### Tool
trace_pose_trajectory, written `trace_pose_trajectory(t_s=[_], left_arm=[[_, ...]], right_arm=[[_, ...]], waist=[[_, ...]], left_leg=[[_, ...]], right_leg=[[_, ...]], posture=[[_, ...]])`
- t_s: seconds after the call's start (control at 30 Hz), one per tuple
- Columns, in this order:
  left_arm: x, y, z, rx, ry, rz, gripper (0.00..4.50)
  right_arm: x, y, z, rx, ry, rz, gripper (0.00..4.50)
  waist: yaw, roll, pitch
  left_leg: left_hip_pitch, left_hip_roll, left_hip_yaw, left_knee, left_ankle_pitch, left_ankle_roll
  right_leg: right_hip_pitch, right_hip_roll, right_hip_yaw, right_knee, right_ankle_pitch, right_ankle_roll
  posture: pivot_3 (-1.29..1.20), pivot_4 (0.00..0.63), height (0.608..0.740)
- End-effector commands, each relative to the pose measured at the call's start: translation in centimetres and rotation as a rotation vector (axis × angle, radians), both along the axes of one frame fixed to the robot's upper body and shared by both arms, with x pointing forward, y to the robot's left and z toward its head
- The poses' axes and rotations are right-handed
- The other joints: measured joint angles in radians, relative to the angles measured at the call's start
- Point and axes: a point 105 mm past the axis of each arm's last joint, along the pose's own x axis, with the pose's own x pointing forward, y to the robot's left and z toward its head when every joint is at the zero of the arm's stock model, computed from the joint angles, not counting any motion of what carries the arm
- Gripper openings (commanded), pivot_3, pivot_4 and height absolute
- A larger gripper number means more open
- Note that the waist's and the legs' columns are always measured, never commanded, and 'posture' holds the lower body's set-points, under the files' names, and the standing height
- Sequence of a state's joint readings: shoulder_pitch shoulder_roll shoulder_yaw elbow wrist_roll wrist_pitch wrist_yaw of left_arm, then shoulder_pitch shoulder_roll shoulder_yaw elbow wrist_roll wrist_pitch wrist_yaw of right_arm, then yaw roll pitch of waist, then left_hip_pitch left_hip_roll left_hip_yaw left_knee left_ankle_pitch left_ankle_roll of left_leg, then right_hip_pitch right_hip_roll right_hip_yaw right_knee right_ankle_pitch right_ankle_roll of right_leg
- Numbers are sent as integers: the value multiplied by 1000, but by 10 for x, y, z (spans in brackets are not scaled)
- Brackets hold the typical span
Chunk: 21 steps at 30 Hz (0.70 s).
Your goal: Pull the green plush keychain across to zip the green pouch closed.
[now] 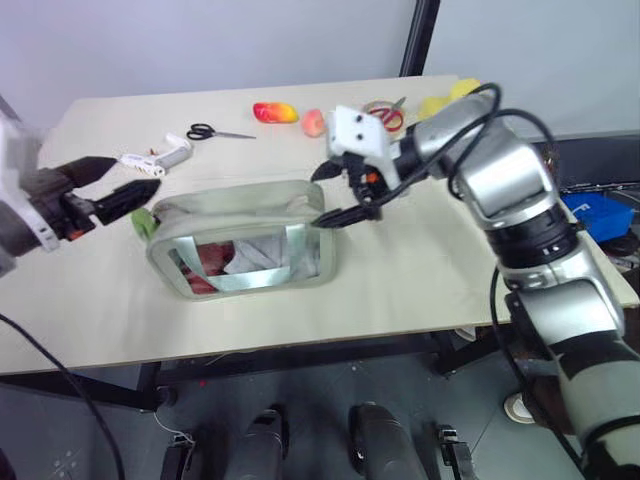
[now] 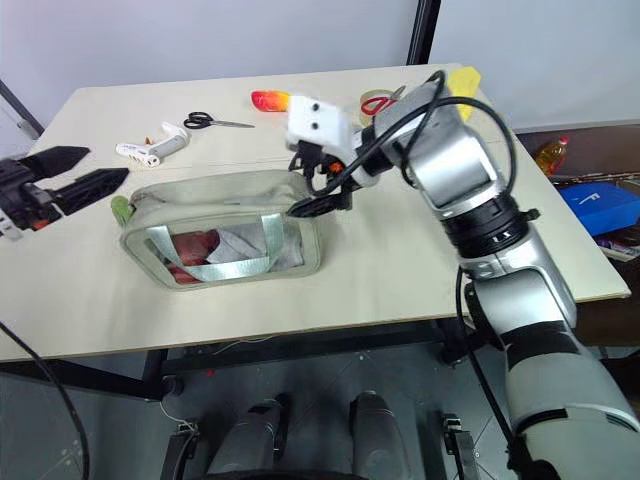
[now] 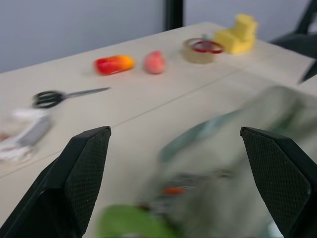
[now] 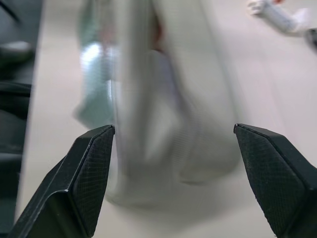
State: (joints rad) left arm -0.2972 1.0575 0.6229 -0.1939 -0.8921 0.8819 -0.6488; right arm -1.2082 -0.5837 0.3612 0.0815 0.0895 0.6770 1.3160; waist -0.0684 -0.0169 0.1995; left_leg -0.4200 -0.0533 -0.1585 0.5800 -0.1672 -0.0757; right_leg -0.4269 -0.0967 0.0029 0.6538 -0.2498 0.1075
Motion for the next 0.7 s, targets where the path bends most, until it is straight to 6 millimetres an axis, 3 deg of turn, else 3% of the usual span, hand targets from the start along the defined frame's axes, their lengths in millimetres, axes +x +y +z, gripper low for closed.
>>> trace_pose_trajectory(t_s=[0.03,0.17,0.33,0.47,0.63,0.7], left_arm=[[-7,26,19,38,-51,54,4500],[-7,52,21,61,-24,101,4500],[-8,64,18,75,17,104,4500],[-6,58,6,72,63,60,4500],[-6,49,-14,107,147,0,4500],[-6,49,-21,127,176,-14,4500]], right_arm=[[-11,4,-3,7,-50,66,4150],[-23,8,-16,25,-5,103,4150],[-35,12,-23,50,34,131,4150],[-35,15,-27,71,46,114,2743],[-31,18,-30,95,55,92,19],[-31,18,-31,94,56,94,19]], waist=[[-1,0,0],[-1,1,0],[0,1,0],[2,0,0],[0,1,0],[-1,1,0]], left_leg=[[0,0,0,0,0,0],[0,0,0,0,0,0],[0,0,0,0,0,0],[0,0,0,0,0,0],[0,1,0,0,0,0],[0,1,0,-1,0,0]], right_leg=[[0,0,0,0,0,0],[0,0,0,0,0,0],[0,0,0,0,0,0],[0,0,0,-1,0,0],[0,0,0,-1,0,0],[0,0,0,-1,0,0]], posture=[[0,150,740],[0,150,740],[0,150,740],[0,150,740],[0,150,740],[0,150,740]])
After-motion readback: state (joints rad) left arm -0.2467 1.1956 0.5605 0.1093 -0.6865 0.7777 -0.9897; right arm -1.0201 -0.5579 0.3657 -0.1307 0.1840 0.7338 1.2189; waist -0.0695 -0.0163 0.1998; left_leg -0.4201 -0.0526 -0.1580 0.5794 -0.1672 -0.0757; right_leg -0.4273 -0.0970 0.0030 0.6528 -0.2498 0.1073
